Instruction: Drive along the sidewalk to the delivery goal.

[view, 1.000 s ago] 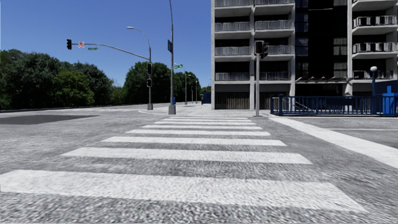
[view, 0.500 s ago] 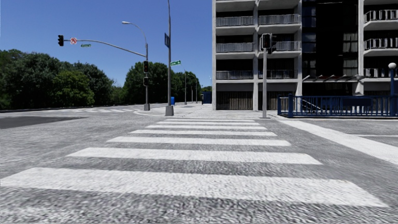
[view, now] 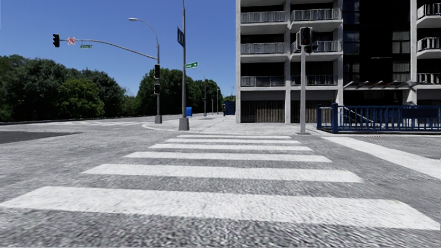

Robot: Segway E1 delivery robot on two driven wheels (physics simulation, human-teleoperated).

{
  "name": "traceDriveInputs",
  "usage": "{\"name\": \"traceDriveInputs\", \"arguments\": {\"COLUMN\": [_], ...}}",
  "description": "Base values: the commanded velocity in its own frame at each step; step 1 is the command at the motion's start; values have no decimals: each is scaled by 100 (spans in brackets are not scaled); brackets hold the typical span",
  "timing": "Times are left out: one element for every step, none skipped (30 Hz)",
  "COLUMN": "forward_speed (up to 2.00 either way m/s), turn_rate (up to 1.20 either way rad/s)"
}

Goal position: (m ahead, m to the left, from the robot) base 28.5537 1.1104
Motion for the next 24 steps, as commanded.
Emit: {"name": "traceDriveInputs", "arguments": {"forward_speed": [200, 200, 200, 200, 200, 200, 200, 200, 200, 200, 200, 200, 200, 200, 200, 200, 200, 200, 200, 200, 200, 200, 200, 200], "turn_rate": [0, 0, 0, 0, 0, 0, 0, 0, 0, 0, 0, 0, 0, 0, 0, 0, 0, 0, 0, 0, 0, 0, 0, 0]}}
